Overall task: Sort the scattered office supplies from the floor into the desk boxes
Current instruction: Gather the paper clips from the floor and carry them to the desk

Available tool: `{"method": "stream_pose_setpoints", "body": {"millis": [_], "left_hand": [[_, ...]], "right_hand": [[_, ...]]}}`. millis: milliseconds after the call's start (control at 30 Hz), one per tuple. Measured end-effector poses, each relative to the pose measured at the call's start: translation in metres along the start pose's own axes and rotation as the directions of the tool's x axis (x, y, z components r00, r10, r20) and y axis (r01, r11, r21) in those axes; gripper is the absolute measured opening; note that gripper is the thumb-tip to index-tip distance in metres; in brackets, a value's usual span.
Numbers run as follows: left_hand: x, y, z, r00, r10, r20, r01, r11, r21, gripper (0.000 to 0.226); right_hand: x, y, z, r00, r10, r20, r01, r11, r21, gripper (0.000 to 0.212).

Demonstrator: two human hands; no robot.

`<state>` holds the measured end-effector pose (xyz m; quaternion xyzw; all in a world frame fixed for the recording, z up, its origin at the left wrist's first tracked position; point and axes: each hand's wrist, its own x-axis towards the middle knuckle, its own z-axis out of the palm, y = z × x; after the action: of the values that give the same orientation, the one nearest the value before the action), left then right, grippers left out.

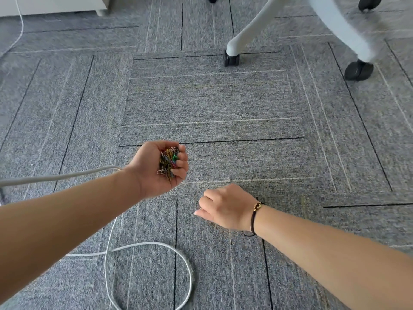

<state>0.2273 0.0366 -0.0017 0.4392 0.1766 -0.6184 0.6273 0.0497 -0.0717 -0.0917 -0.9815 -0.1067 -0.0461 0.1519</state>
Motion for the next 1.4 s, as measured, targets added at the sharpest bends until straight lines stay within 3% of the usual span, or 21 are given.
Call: {"method": "stream_pose_setpoints", "body": {"millis": [67, 100, 133, 167, 200, 233, 267, 333, 533, 667, 900, 967, 1100, 1233, 1400], "left_hand": [[-0.001, 0.001, 0.0, 1.0, 0.003, 0.014, -0.003, 1.0, -0.004, 0.023], [-0.001, 0.002, 0.0, 1.0, 0.007, 0.021, -0.007, 1.0, -0.006, 0.023], [-0.001, 0.003, 0.0, 1.0, 0.011, 0.026, -0.01, 1.0, -0.012, 0.023], [-0.002, 0.003, -0.001, 0.999, 0.011, 0.03, -0.011, 1.0, -0.024, 0.022], [-0.001, 0.004, -0.001, 0.999, 0.01, 0.034, -0.009, 0.999, -0.04, 0.022], [-0.001, 0.004, -0.001, 0.999, 0.009, 0.034, -0.007, 0.998, -0.058, 0.022], [-0.001, 0.004, 0.001, 0.999, 0.01, 0.035, -0.008, 0.997, -0.072, 0.023], [-0.002, 0.003, 0.007, 0.999, 0.015, 0.038, -0.011, 0.995, -0.102, 0.026], [-0.028, -0.005, 0.05, 0.997, 0.009, 0.075, 0.02, 0.93, -0.368, 0.026], [-0.073, -0.007, 0.085, 0.996, 0.013, 0.092, 0.03, 0.891, -0.454, 0.024], [-0.203, 0.01, 0.148, 0.994, 0.035, 0.101, 0.028, 0.826, -0.563, 0.021], [-0.247, 0.022, 0.171, 0.994, 0.041, 0.1, 0.025, 0.813, -0.582, 0.021], [-0.341, 0.054, 0.229, 0.992, 0.064, 0.106, 0.012, 0.797, -0.603, 0.022], [-0.445, 0.095, 0.296, 0.993, 0.089, 0.083, -0.016, 0.772, -0.636, 0.023], [-0.566, 0.142, 0.364, 0.991, 0.118, 0.057, -0.048, 0.731, -0.68, 0.024]], "right_hand": [[0.005, 0.0, -0.01, 0.984, 0.18, -0.002, -0.177, 0.969, 0.174, 0.043], [0.007, -0.002, -0.017, 0.944, 0.331, -0.002, -0.31, 0.887, 0.341, 0.044], [0.009, -0.003, -0.026, 0.864, 0.502, 0.033, -0.429, 0.702, 0.569, 0.044], [0.009, -0.003, -0.036, 0.747, 0.648, 0.148, -0.472, 0.361, 0.804, 0.044], [0.009, -0.001, -0.048, 0.639, 0.699, 0.321, -0.386, -0.07, 0.92, 0.042], [0.008, 0.001, -0.058, 0.583, 0.654, 0.481, -0.221, -0.442, 0.869, 0.04], [0.005, 0.004, -0.066, 0.571, 0.583, 0.578, -0.071, -0.667, 0.742, 0.037], [0.001, 0.008, -0.08, 0.586, 0.489, 0.646, 0.108, -0.838, 0.536, 0.036], [0.007, -0.01, -0.138, 0.593, 0.538, 0.599, 0.36, -0.843, 0.4, 0.02], [0.013, -0.041, -0.193, 0.597, 0.499, 0.628, 0.319, -0.866, 0.384, 0.03], [0.031, -0.092, -0.315, 0.475, 0.436, 0.764, 0.307, -0.896, 0.32, 0.024], [0.037, -0.106, -0.356, 0.45, 0.401, 0.798, 0.293, -0.91, 0.292, 0.032], [0.053, -0.142, -0.454, 0.424, 0.357, 0.832, 0.254, -0.929, 0.268, 0.038], [0.075, -0.191, -0.572, 0.376, 0.412, 0.83, 0.186, -0.911, 0.368, 0.037], [0.106, -0.249, -0.717, 0.412, 0.454, 0.79, 0.145, -0.888, 0.436, 0.036]]}}
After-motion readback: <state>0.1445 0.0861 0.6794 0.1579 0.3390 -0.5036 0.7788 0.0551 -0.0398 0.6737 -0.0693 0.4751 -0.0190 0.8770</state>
